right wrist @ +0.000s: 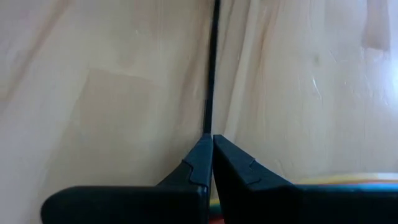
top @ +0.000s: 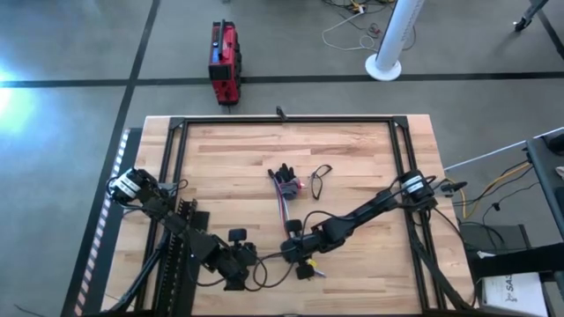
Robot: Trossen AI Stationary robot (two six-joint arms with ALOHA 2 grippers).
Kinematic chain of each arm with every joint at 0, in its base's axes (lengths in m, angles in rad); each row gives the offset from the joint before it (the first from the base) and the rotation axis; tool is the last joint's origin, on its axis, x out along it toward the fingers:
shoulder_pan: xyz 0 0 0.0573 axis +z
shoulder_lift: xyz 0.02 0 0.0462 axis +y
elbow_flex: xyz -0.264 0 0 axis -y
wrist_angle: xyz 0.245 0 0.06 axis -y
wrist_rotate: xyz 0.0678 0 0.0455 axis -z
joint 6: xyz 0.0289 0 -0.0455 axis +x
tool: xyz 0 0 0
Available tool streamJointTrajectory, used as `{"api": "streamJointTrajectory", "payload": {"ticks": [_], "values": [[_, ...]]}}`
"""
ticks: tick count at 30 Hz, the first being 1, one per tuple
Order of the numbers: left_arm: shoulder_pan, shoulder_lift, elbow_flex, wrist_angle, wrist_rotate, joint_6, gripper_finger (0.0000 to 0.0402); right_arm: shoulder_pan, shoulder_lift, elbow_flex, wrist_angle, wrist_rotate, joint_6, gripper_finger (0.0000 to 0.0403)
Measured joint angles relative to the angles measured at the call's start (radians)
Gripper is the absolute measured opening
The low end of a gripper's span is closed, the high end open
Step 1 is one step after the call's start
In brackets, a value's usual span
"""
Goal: Ziptie cables
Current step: Wrap the cable wires together using a black zip tie
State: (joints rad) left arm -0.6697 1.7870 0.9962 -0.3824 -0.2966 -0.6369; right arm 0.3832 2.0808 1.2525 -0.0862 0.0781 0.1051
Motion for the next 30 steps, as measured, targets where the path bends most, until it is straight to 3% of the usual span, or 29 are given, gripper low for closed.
{"api": "streamJointTrajectory", "payload": {"ticks": [13, 30], "values": [[-0.001, 0.032, -0.001, 0.018, -0.031, 0.011, 0.0059, -0.009, 0.037, 0.002, 0.004, -0.017, -0.011, 0.0], [-0.001, 0.098, -0.004, 0.137, -0.328, 0.181, 0.0059, -0.011, 0.037, 0.0, 0.009, -0.019, -0.011, 0.0]]}}
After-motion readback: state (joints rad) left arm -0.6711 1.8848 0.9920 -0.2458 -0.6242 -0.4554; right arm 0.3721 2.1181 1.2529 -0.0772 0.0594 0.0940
